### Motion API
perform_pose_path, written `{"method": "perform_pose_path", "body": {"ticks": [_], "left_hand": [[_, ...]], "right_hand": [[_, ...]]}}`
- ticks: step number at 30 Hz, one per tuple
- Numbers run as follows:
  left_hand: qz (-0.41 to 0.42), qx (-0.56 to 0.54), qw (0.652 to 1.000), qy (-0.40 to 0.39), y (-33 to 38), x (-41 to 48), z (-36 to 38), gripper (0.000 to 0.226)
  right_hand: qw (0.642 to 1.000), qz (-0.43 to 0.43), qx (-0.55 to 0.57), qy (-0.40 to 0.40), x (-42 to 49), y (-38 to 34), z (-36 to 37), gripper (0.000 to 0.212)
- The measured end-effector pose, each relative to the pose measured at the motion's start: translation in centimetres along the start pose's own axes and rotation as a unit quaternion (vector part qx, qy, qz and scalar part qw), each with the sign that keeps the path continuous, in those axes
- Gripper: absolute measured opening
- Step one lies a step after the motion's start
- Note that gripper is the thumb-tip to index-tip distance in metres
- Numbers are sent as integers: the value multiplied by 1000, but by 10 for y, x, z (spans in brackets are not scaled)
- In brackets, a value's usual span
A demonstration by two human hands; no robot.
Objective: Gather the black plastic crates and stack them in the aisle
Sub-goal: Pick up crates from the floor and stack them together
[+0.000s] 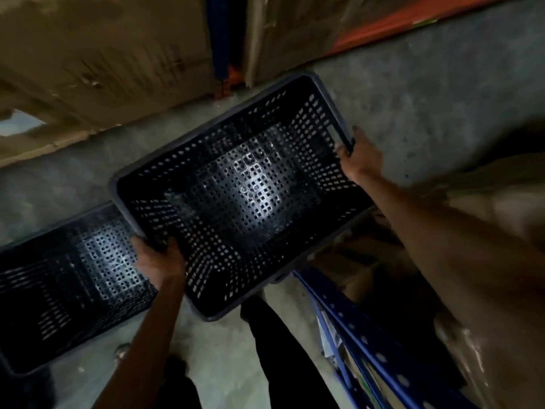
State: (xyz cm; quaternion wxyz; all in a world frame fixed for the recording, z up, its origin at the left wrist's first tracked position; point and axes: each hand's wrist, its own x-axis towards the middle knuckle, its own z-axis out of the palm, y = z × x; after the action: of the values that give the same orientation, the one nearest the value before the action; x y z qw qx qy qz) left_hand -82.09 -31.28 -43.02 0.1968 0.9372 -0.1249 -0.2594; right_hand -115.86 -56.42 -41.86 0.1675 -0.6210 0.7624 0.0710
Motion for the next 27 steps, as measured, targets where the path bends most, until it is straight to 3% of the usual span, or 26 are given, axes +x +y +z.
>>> {"method": "perform_pose_path", "body": {"ticks": [1, 7, 11, 13, 18, 21, 27], "left_hand": [[12, 18, 1000, -7, -6, 2, 0, 45], [71, 67, 994, -45, -23, 23, -9, 39], [97, 52, 992, -63, -24, 46, -56, 36], [99, 99, 988, -66, -27, 56, -95, 33], [146, 98, 983, -58, -57, 71, -210, 55], [196, 108, 974, -25, -93, 86, -272, 78], [179, 119, 977, 8, -197, 137, -352, 81]], "right_hand": [[999, -1, 25, -26, 6, 6, 5, 60], [998, -43, 40, 1, -8, 14, 4, 48], [998, -50, -15, 29, -63, -8, -18, 46], [998, -64, -22, 20, -101, -20, -31, 44], [994, -104, -5, -30, -194, -66, -48, 48], [989, -146, 13, -23, -248, -116, -38, 62], [971, -231, -8, -54, -320, -204, 21, 73]]}}
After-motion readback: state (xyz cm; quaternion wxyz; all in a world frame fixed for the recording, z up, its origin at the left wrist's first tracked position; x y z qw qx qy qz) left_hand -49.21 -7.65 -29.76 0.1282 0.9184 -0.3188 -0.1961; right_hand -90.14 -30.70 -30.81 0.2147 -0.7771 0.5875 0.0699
